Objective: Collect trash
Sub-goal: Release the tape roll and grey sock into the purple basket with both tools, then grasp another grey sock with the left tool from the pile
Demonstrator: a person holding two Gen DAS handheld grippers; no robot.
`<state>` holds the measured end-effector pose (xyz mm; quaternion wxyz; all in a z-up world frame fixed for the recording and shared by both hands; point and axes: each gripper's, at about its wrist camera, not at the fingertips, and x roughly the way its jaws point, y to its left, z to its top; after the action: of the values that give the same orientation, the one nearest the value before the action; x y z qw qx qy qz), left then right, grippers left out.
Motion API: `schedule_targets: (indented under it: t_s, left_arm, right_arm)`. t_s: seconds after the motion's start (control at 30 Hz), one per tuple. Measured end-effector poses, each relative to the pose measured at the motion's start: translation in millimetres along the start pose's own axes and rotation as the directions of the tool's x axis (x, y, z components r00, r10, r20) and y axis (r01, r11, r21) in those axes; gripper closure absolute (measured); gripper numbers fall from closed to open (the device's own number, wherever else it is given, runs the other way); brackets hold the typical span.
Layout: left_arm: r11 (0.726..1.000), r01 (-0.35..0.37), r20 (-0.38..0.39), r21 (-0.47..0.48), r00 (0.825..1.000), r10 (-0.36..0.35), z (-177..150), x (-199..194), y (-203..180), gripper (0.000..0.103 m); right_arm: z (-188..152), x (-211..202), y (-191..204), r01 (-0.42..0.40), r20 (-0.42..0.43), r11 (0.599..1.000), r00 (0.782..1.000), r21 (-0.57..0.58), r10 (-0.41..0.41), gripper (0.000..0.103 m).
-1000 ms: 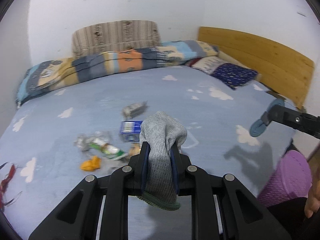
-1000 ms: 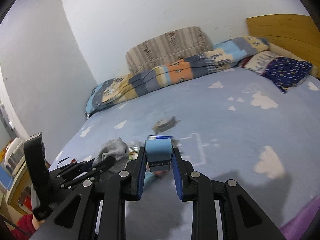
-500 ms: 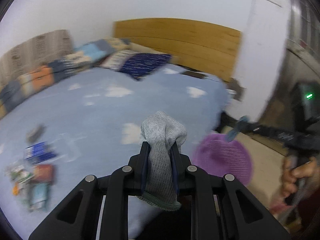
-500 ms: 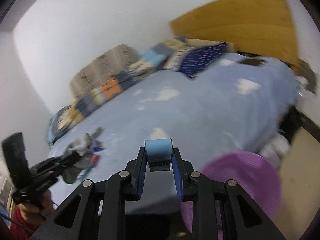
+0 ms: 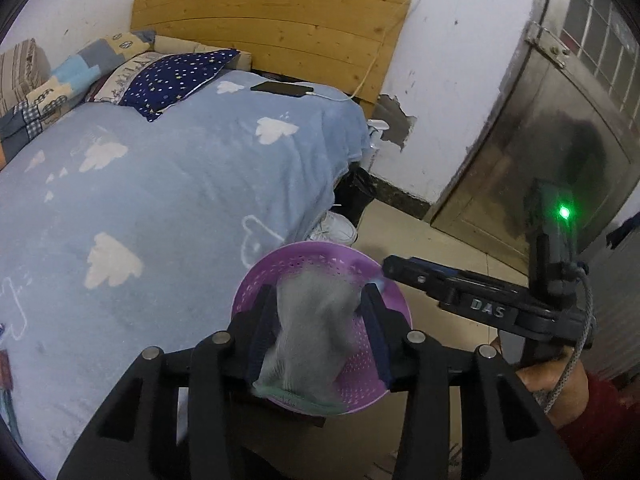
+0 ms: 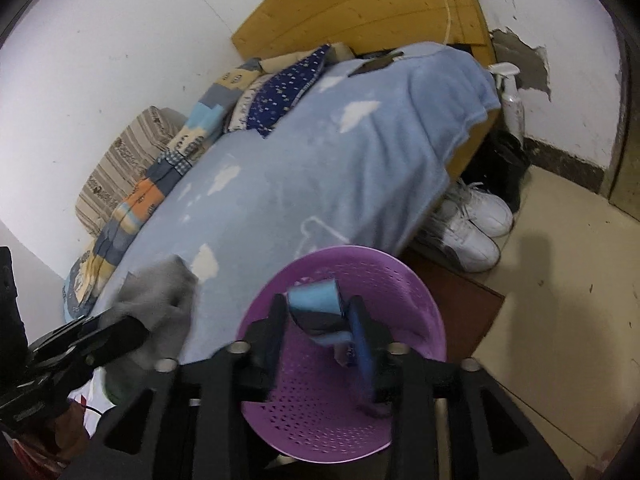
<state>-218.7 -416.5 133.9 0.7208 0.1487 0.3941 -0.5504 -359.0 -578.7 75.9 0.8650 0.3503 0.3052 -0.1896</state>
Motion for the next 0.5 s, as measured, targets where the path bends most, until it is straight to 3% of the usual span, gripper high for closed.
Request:
schedule_targets:
  t_s: [0.03, 0.27, 0.5]
  left_arm:
    - [1.0, 0.0, 0.004, -0.008, 1.0, 0.0, 1.4, -0.7, 2.0, 0.06]
    - [0.996, -0.072, 0.056, -0.043, 0.996, 0.074, -10.6, -32.1, 30.7, 0.06]
    - [0.974, -0.17, 0.087, -0.149, 0.979, 0.184, -44.0, -77.8, 89.5, 0.06]
  right_arm:
    - [0.5, -1.9, -3.4, 0.004, 0.012, 1.0, 1.0, 0.01, -0.004, 0.053]
    - [4.3, -7.3, 2.7, -0.016, 0.037, 1.0, 0.999, -0.014, 0.017, 0.052]
    - [1.0, 10.5, 60.4, -0.089, -0.018, 0.988, 0.996, -0.125, 0.088, 0.051]
